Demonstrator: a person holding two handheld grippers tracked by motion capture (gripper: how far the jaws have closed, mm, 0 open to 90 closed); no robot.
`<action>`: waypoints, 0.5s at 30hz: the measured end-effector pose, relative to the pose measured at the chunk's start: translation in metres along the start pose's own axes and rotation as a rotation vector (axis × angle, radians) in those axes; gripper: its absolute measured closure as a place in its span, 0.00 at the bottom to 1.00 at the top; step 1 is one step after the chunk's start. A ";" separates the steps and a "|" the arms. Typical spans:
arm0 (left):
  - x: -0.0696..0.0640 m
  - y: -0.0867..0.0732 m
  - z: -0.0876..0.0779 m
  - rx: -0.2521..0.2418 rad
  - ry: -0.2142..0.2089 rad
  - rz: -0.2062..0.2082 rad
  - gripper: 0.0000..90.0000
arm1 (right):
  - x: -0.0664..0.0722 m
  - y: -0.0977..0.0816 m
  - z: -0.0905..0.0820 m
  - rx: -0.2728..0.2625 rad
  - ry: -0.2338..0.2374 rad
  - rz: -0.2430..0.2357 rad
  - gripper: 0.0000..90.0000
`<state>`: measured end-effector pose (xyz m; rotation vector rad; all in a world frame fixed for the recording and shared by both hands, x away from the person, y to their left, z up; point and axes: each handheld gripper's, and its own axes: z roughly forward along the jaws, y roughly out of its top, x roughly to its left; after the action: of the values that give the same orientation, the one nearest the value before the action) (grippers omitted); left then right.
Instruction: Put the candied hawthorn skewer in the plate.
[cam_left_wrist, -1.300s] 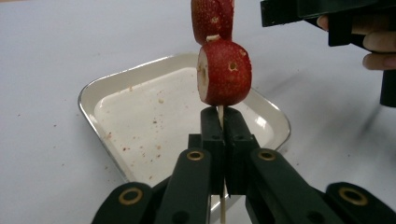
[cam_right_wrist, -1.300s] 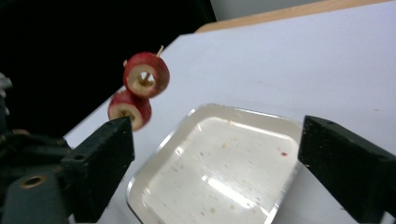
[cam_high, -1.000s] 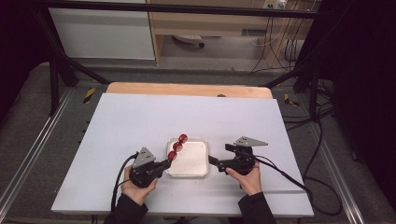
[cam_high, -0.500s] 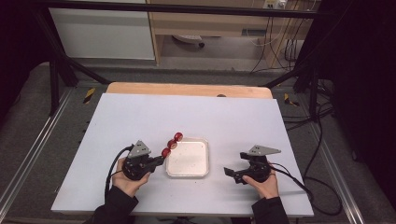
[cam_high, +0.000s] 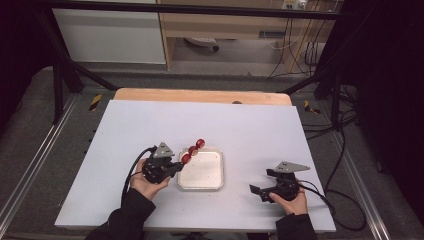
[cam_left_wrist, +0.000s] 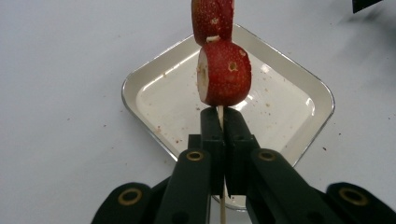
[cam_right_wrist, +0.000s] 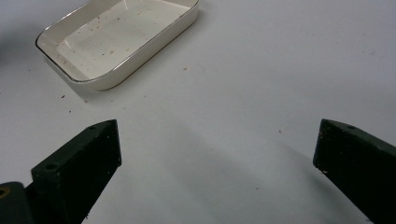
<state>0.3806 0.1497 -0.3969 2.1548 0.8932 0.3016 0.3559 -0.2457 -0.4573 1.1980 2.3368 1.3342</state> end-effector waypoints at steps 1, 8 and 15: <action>0.000 0.001 0.002 0.003 0.001 0.001 0.98 | 0.000 0.000 0.000 0.000 -0.003 -0.001 0.02; -0.001 0.006 0.018 0.066 -0.013 0.000 0.98 | 0.000 -0.002 0.000 0.014 -0.008 0.001 0.02; -0.006 0.005 0.034 0.125 -0.012 0.009 0.98 | 0.001 -0.004 0.000 0.019 -0.005 -0.009 0.02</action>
<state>0.3953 0.1238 -0.4159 2.2736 0.9169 0.2429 0.3532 -0.2465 -0.4599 1.1940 2.3538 1.3073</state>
